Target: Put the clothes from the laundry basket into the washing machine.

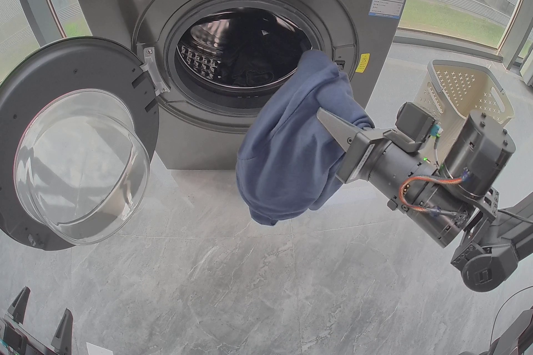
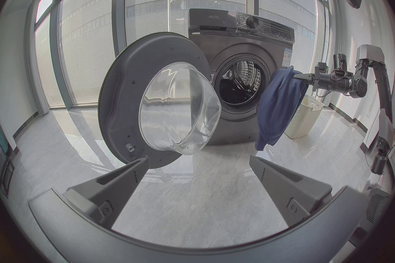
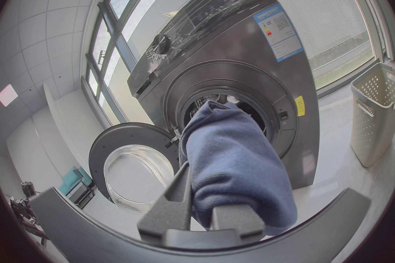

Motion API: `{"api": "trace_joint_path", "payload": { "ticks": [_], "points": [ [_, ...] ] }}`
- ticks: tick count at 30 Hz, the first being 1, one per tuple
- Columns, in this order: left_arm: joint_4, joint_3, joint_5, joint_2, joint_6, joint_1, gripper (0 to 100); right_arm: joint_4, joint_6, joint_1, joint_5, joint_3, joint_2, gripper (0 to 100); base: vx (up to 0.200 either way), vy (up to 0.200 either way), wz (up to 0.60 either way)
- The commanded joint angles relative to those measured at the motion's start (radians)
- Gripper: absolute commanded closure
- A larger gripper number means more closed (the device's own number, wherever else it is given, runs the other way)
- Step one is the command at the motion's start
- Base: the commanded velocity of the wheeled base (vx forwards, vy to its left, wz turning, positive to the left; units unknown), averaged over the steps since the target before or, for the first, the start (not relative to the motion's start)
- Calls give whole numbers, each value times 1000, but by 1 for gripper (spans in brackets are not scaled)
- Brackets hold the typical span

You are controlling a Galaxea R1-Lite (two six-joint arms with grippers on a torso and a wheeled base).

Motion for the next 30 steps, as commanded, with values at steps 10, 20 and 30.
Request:
{"api": "trace_joint_path", "payload": {
  "ticks": [10, 20, 30],
  "points": [
    [-3, 18, -6, -15, 20, 0, 0, 45, -3, 5, -31, -102, 53, 100, 0, 0, 0],
    [-104, -154, -138, 229, -14, -104, 0, 84, -38, -1, -100, -174, 84, 100, 0, 0, 0],
    [-461, -191, -243, 776, -20, -219, 0, 80, -34, -4, -112, -237, 102, 100, 0, 0, 0]
  ]
}}
